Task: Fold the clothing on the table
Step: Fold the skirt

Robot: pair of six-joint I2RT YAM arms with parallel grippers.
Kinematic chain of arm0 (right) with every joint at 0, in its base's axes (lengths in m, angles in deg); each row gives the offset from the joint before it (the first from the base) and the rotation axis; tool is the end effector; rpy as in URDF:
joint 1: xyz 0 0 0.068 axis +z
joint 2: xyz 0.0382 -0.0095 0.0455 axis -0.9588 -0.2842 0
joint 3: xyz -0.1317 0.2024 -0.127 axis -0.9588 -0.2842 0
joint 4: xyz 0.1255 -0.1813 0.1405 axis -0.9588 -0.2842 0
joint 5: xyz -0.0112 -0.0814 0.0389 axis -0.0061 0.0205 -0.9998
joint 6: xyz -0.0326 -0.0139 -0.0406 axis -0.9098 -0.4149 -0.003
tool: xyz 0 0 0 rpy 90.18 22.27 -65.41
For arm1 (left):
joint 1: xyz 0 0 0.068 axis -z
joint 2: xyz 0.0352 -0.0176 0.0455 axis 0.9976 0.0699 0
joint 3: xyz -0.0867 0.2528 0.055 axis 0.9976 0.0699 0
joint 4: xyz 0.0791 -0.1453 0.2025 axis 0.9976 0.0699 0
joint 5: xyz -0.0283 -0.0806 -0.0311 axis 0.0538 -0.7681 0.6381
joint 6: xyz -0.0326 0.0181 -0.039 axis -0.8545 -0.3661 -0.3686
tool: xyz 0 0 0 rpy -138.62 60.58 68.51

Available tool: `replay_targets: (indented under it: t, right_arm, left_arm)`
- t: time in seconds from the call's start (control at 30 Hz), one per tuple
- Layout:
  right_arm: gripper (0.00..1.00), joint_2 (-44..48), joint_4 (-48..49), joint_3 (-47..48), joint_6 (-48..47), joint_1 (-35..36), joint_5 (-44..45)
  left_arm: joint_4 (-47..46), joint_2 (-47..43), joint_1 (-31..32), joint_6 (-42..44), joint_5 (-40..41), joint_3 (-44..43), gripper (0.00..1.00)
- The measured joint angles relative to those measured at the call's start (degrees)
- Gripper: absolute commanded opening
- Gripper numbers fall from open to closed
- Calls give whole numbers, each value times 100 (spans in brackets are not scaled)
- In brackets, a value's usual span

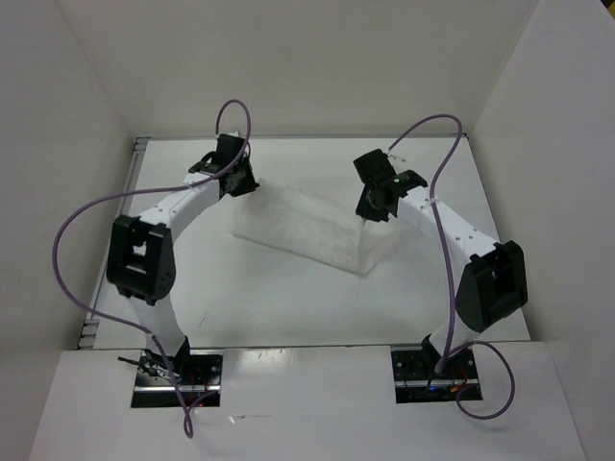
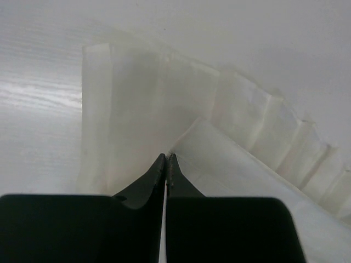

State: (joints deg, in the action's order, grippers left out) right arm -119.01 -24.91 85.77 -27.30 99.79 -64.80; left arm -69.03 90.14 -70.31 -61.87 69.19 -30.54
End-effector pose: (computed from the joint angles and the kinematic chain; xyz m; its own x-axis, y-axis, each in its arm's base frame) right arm 0.2990 0.1362 0.2873 -0.7681 0.3285 -0.5496 0.2971 0.9432 0.1485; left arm 0.3951 -0.1059 0.2727 -0.6110 -0.4284 -0.6657 -0.2301 0.9007 -0.3684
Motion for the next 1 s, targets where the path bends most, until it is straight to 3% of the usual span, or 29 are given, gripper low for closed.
replay_targets:
  t: [0.23,0.47,0.5,0.53,0.63,0.67,0.7,0.73,0.77,0.87,1.0]
  right_arm:
    - [1,-684,435,76,4,-190,151]
    - [1,-1410,839,463,-2,-579,302]
    - [15,-1541,885,590,-13,-651,319]
    - [22,-1661,940,730,-17,-719,350]
    - [30,-2186,905,1349,-131,-920,597]
    - [32,-2345,883,1537,-168,-994,728]
    - [34,-2496,861,1716,-210,-1064,890]
    - [43,-2618,866,1827,-275,-1126,1036]
    - [45,-2647,859,1849,-319,-1176,1119]
    - [47,-2599,835,1849,-476,-1266,1196]
    - [44,-2293,815,1683,-632,-1202,1032]
  left_arm:
    - [-131,1875,39,122,-9,-1436,0]
    - [4,2634,57,109,59,-2249,0]
    - [44,2699,57,105,81,-2345,6]
    - [94,2776,59,105,98,-2485,15]
    - [157,3040,55,114,350,-3003,22]
    - [184,3101,26,109,448,-3147,34]
    - [216,3147,-9,127,546,-3261,39]
    - [243,3156,-52,94,634,-3329,41]
    - [269,3152,-76,101,693,-3359,46]
    - [188,2855,-155,96,863,-3051,48]
    - [15,1950,-170,120,863,-2059,37]
